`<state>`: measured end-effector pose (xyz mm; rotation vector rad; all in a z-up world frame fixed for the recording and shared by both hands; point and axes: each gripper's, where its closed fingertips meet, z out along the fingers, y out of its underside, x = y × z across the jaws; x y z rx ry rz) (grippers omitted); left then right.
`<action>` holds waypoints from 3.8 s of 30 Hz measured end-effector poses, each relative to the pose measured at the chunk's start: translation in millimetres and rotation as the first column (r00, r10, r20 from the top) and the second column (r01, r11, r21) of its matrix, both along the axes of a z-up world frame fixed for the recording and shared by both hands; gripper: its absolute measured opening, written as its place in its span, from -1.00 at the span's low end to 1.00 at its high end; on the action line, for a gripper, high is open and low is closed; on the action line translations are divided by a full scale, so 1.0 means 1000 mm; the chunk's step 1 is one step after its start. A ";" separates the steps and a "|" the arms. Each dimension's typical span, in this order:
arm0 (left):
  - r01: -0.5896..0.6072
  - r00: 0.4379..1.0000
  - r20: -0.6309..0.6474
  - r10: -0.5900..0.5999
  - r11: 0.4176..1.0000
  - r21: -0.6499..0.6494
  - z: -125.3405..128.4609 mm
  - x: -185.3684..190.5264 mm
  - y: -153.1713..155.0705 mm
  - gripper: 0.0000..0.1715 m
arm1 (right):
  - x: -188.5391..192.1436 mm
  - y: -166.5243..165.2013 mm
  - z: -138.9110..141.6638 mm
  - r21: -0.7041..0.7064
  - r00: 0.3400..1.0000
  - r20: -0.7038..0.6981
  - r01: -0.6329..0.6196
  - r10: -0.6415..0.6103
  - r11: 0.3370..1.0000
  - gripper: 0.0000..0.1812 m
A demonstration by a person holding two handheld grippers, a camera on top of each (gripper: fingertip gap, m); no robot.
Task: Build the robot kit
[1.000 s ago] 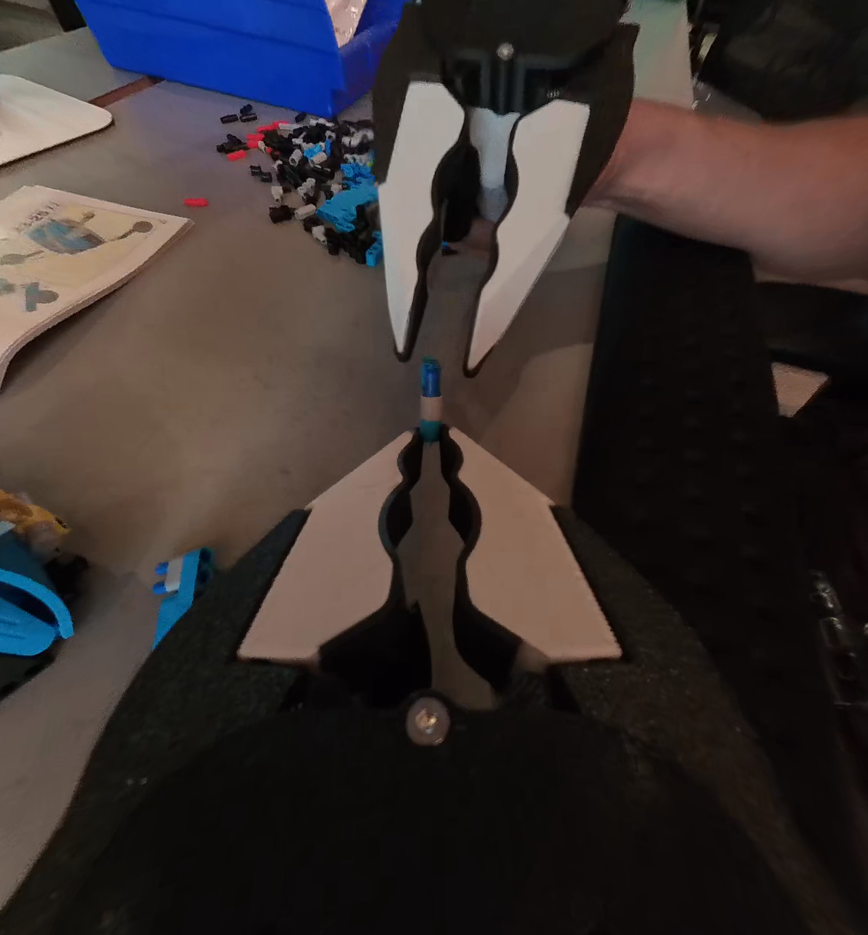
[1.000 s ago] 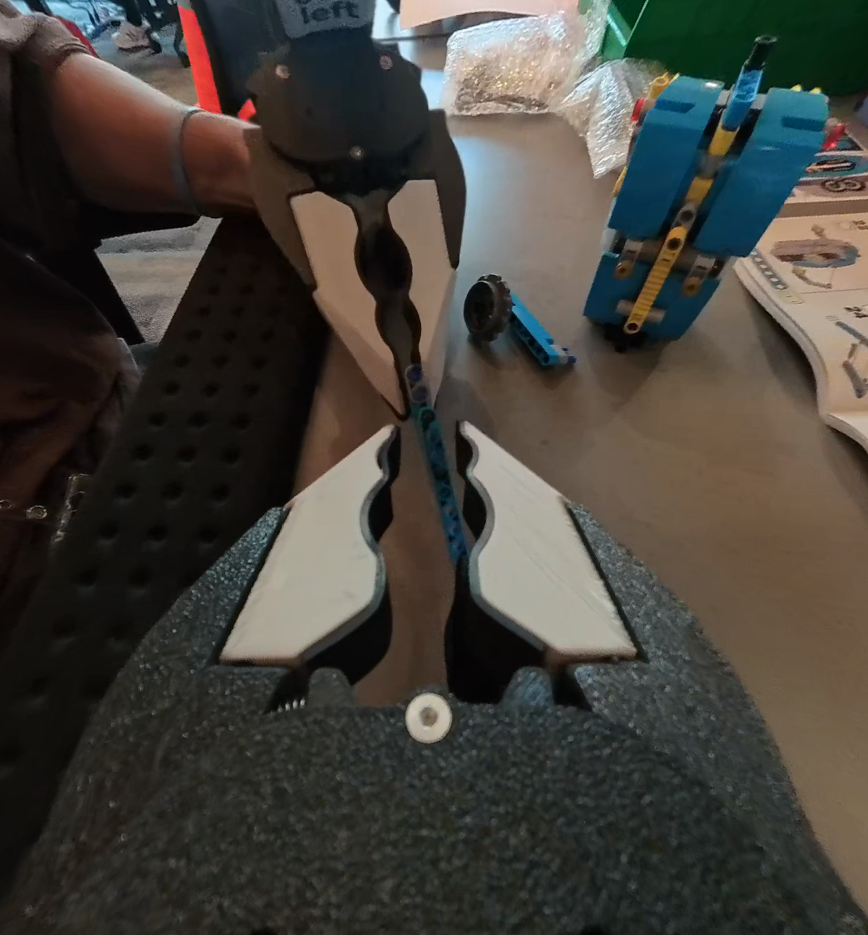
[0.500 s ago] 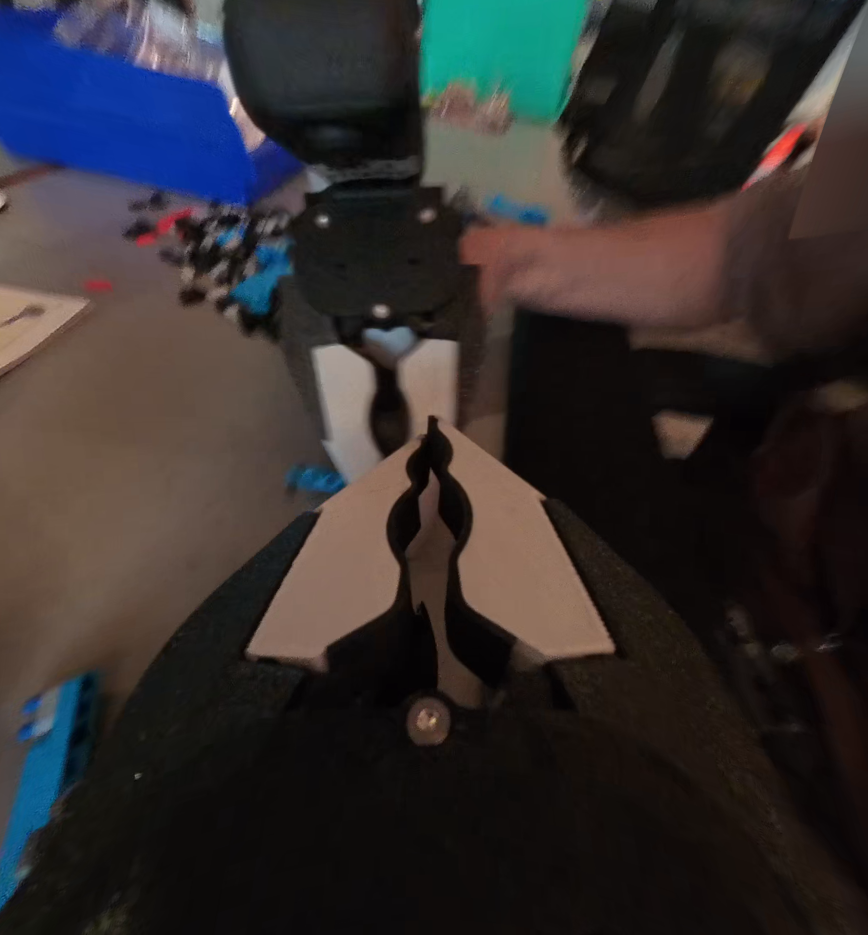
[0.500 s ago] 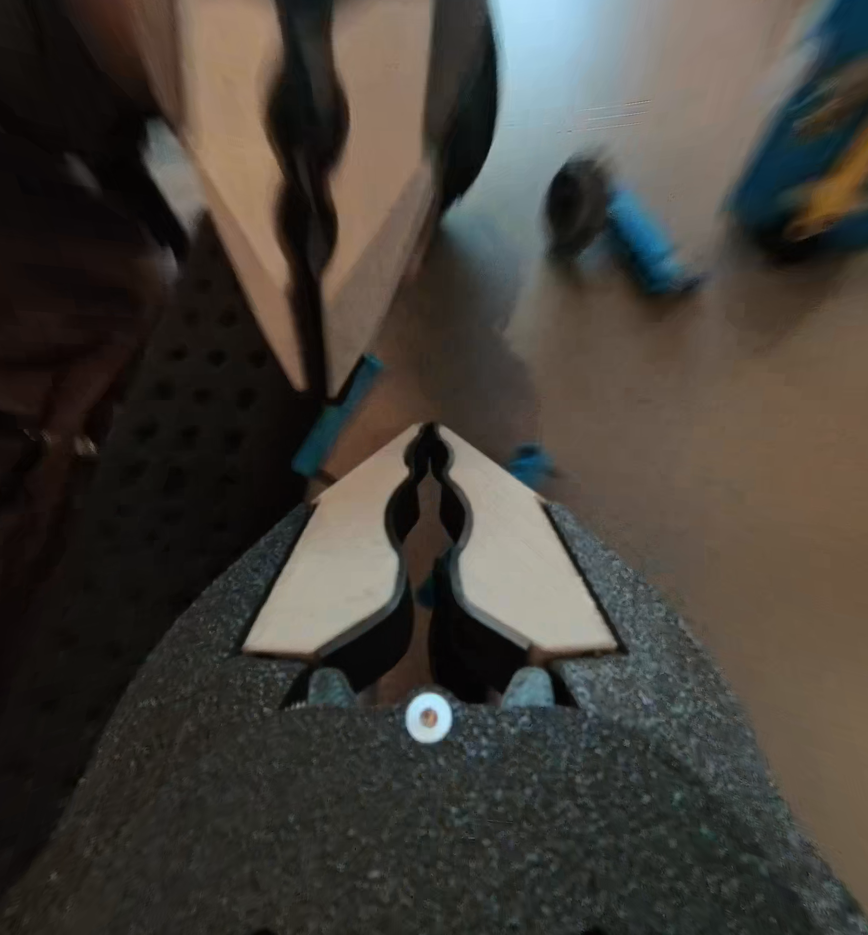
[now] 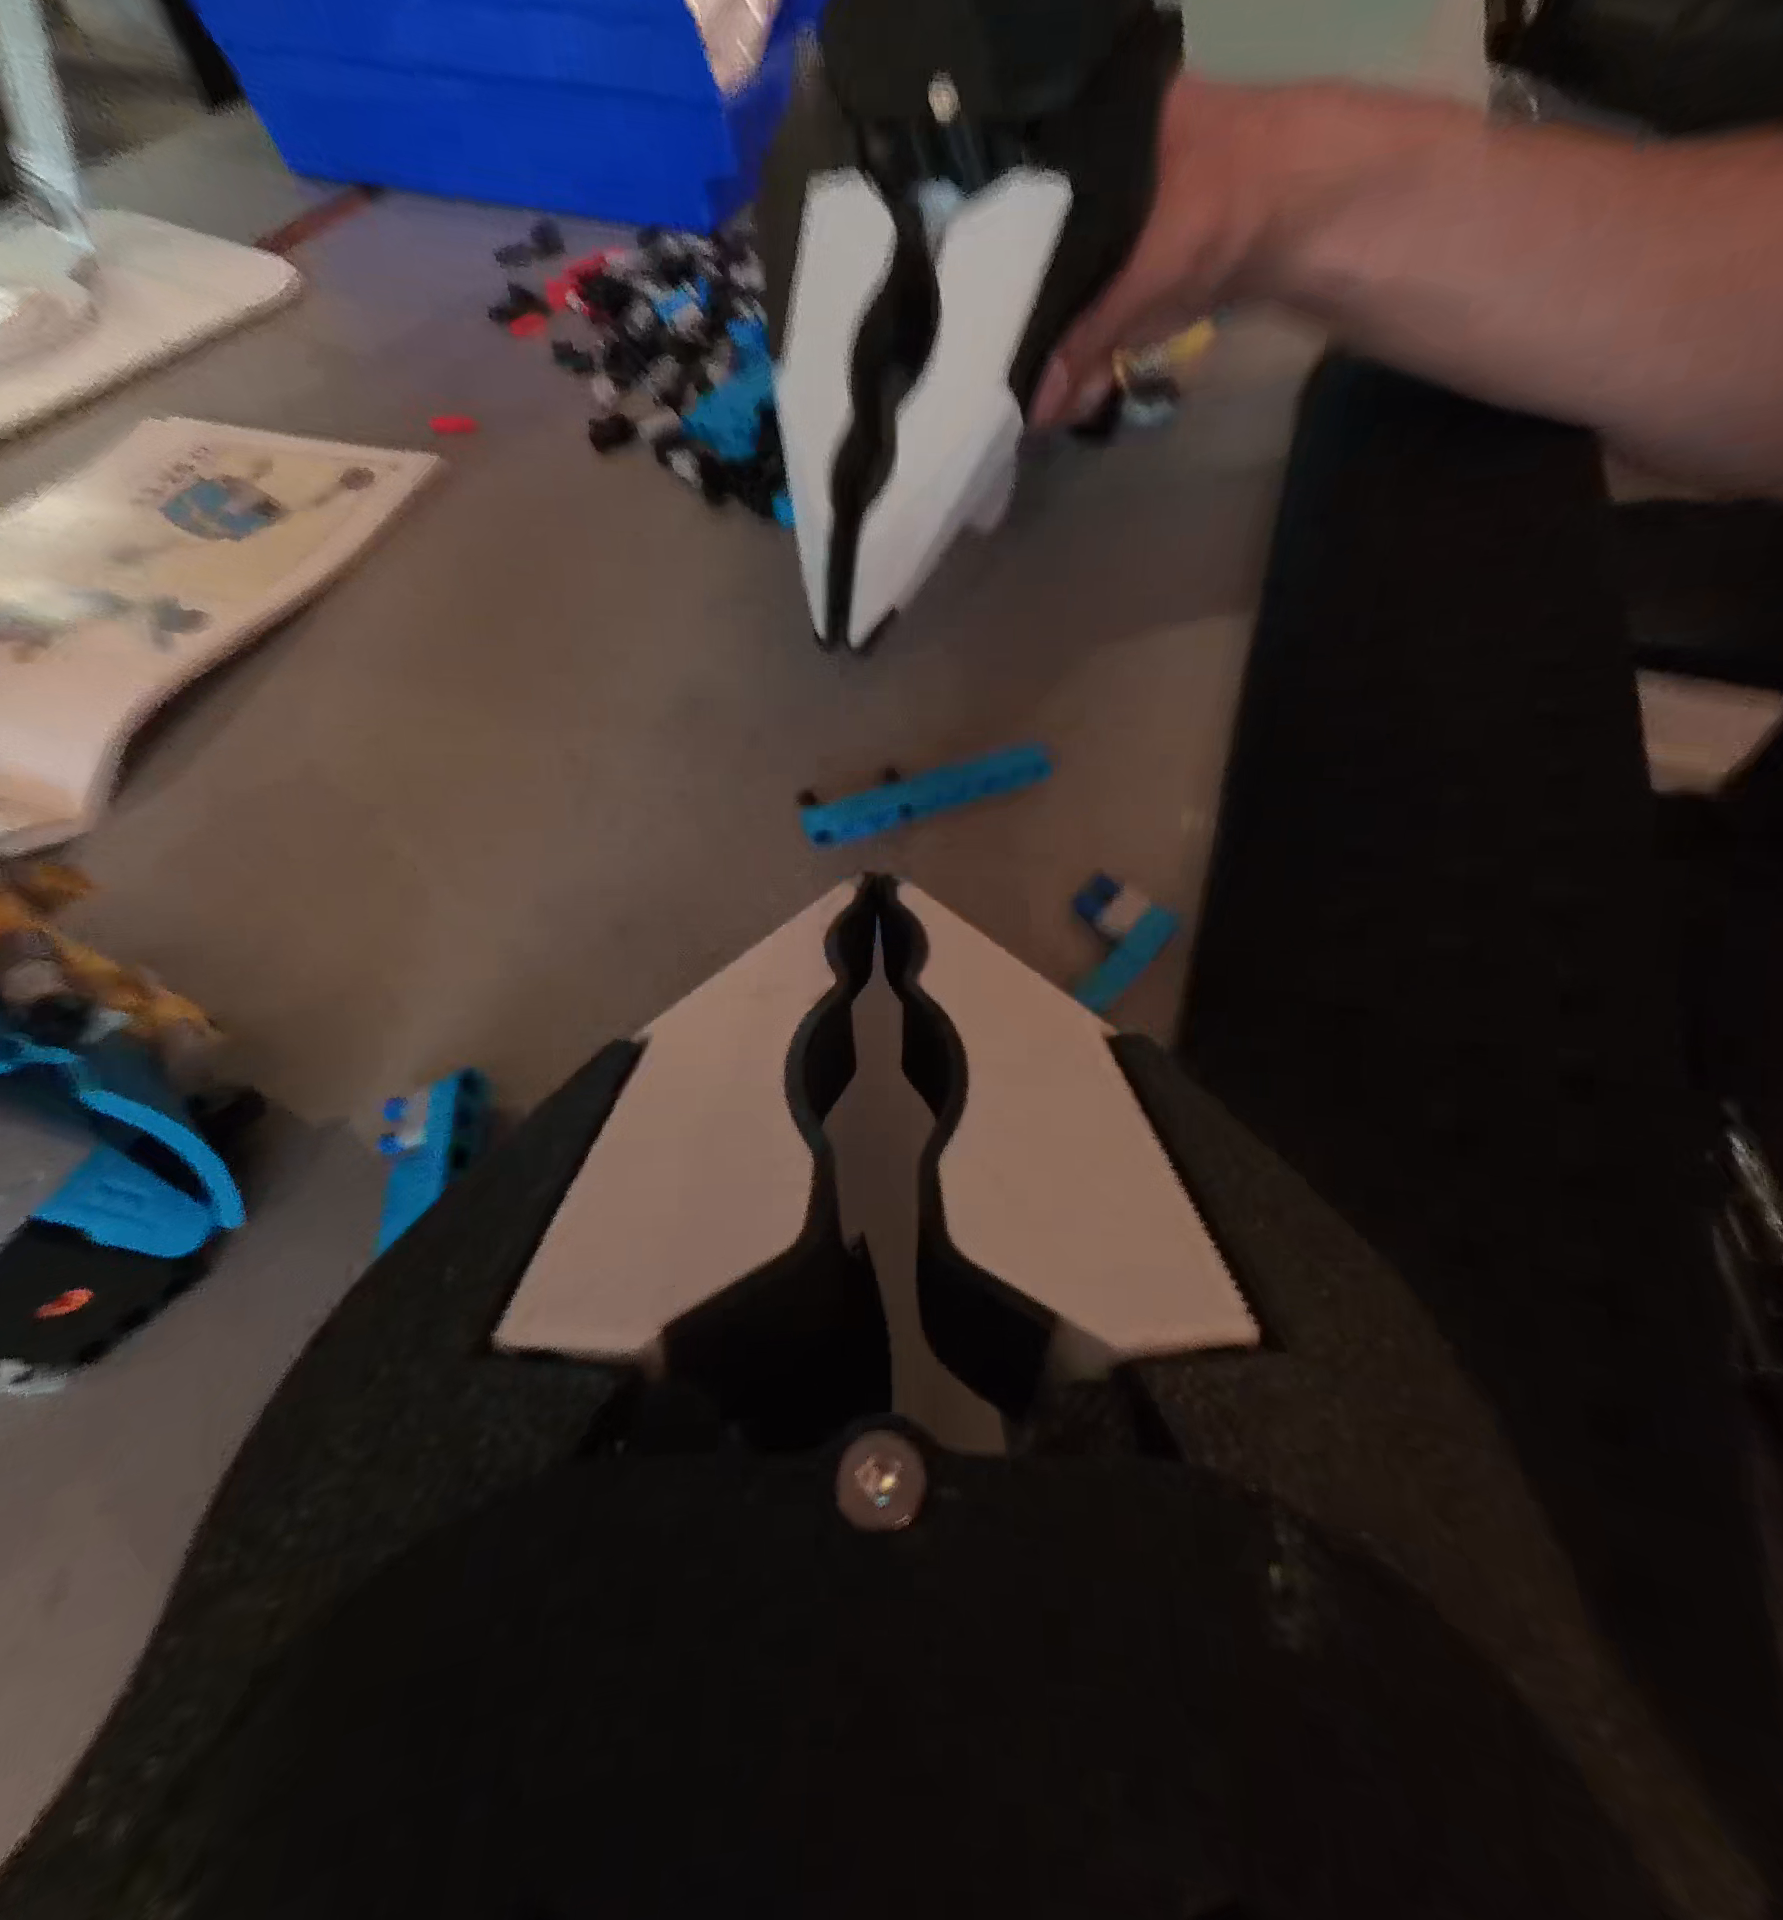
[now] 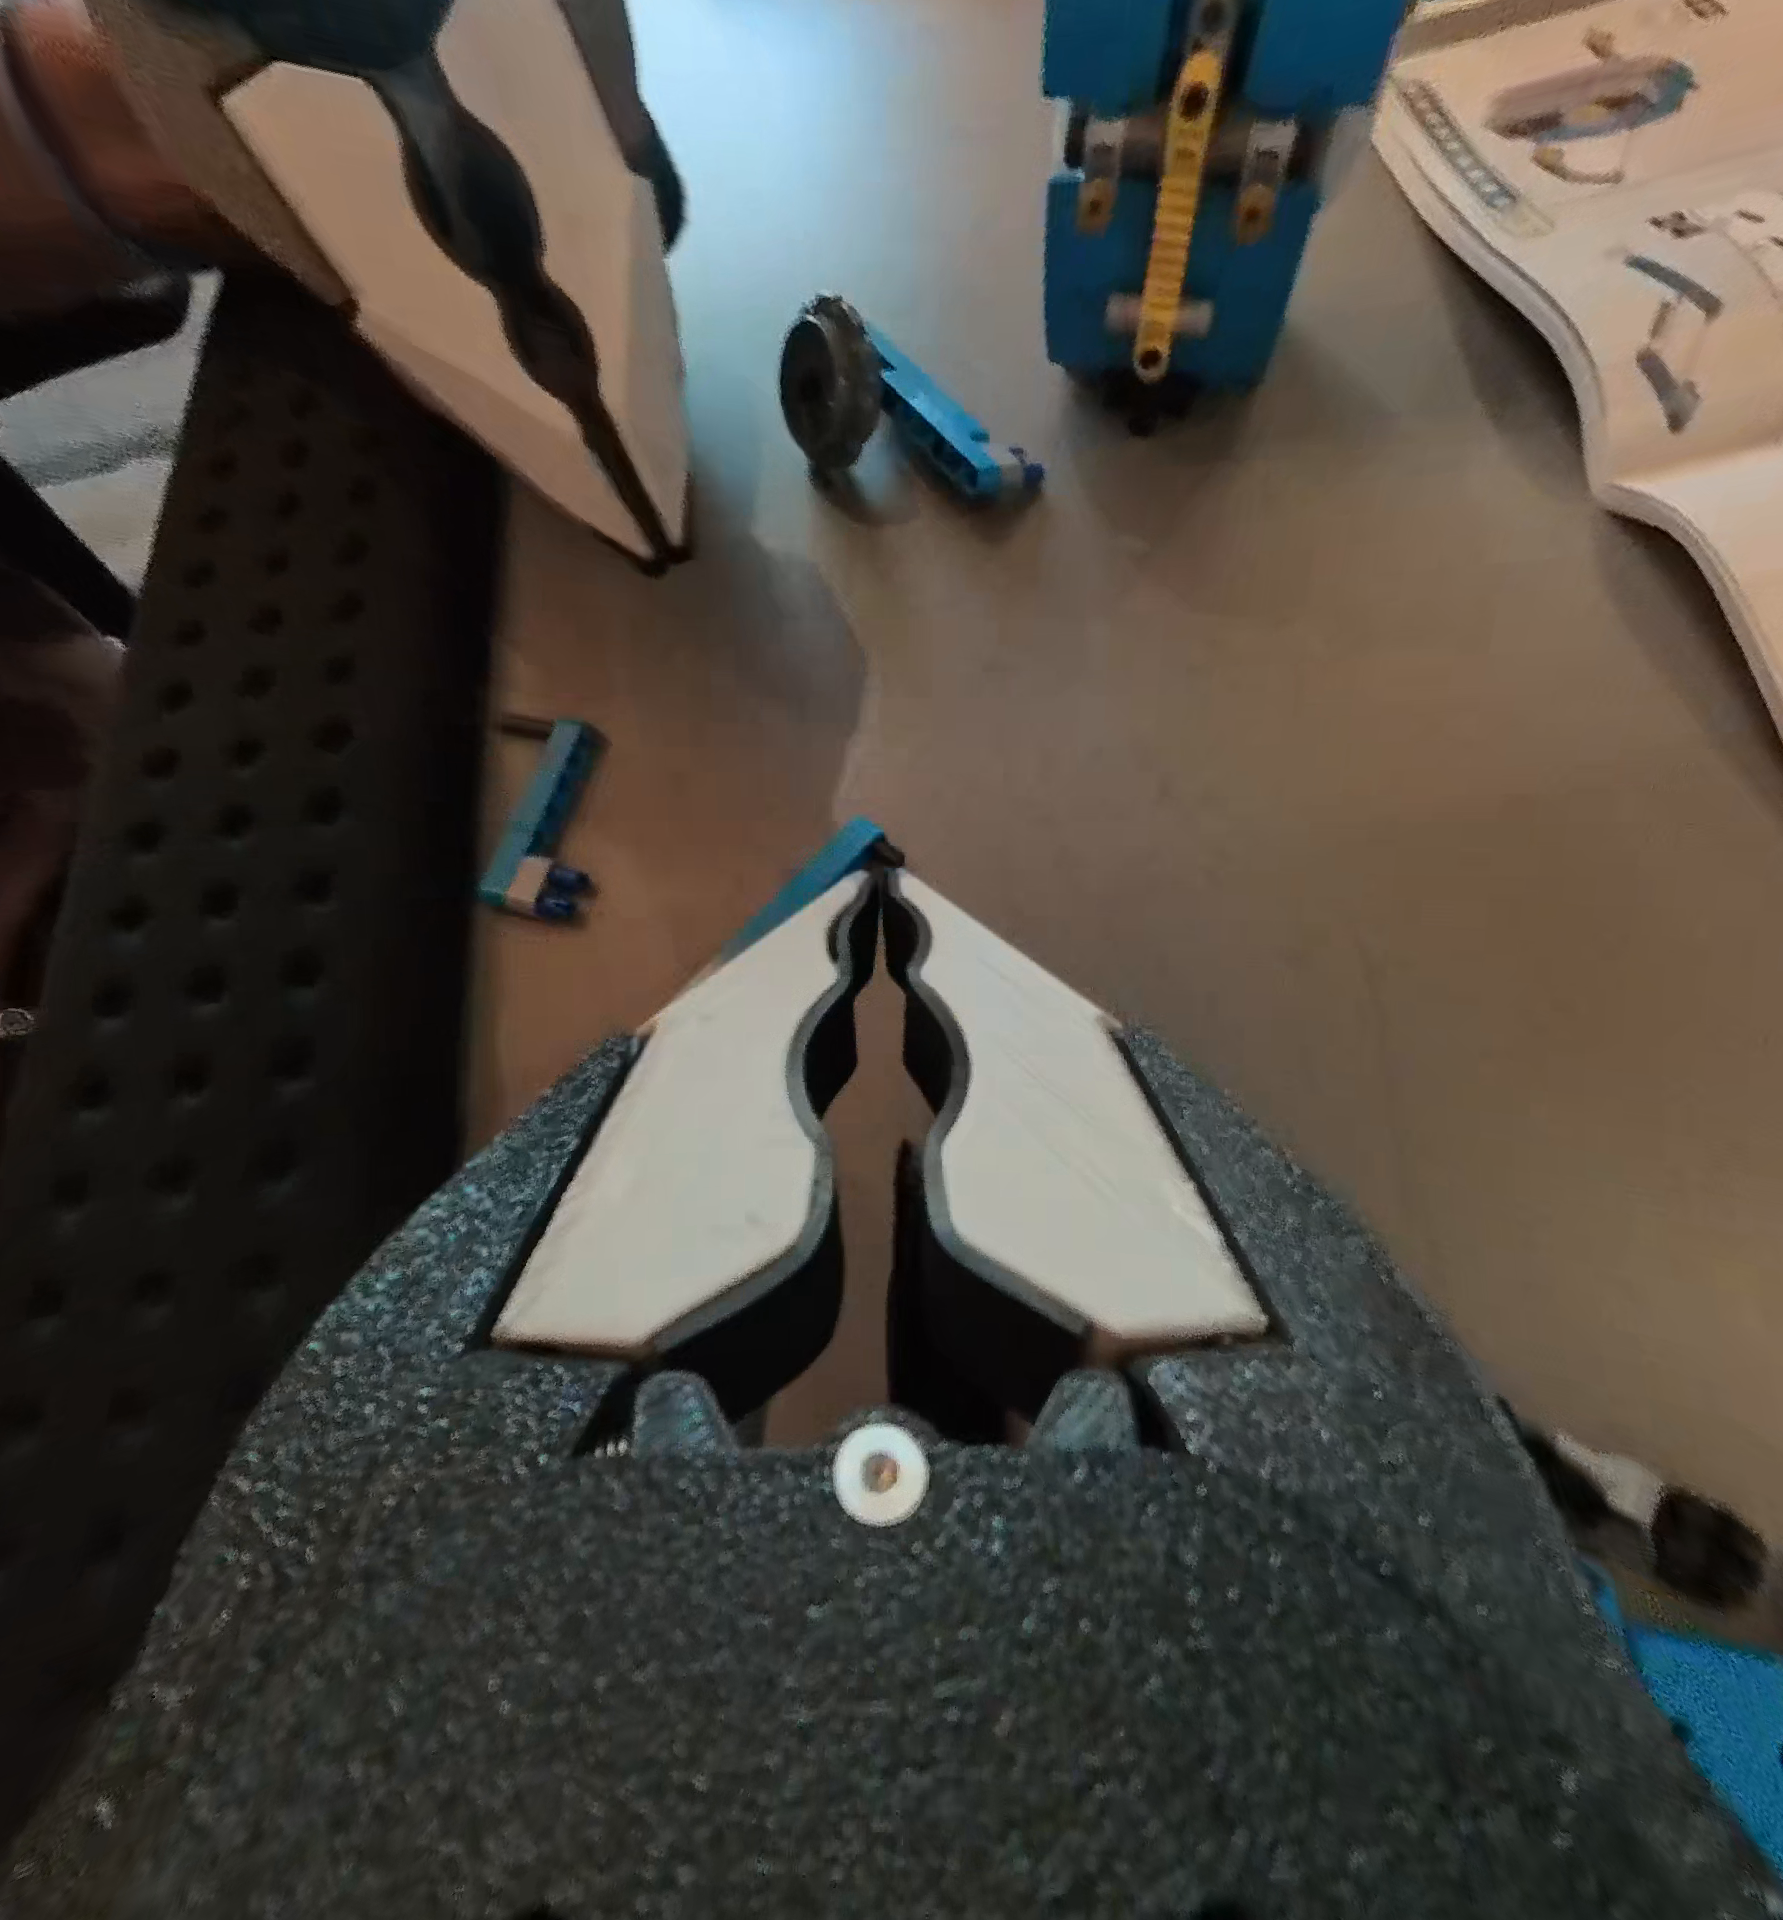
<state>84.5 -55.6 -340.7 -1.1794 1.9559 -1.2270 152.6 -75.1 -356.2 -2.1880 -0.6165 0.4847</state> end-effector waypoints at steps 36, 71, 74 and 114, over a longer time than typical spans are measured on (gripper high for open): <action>-0.001 0.972 -0.226 0.057 0.971 0.241 -0.041 -0.024 0.027 -0.72 | 0.048 -0.015 -0.036 -0.185 0.939 0.318 0.198 -0.132 0.963 -0.77; 0.036 0.962 -0.272 0.006 0.988 0.149 -0.050 -0.022 0.006 -0.95 | -0.051 0.039 -0.022 -0.081 0.996 0.007 -0.083 0.084 0.993 -0.51; 0.025 0.962 -0.272 0.017 0.988 0.150 -0.050 -0.020 0.007 -0.96 | -0.055 0.035 -0.033 -0.094 0.993 0.069 -0.091 0.098 0.991 -0.65; -0.040 0.973 -0.209 0.098 0.963 0.266 -0.034 -0.020 0.025 -1.00 | -0.054 0.024 -0.017 -0.171 0.974 -0.148 -0.195 0.170 0.966 -0.63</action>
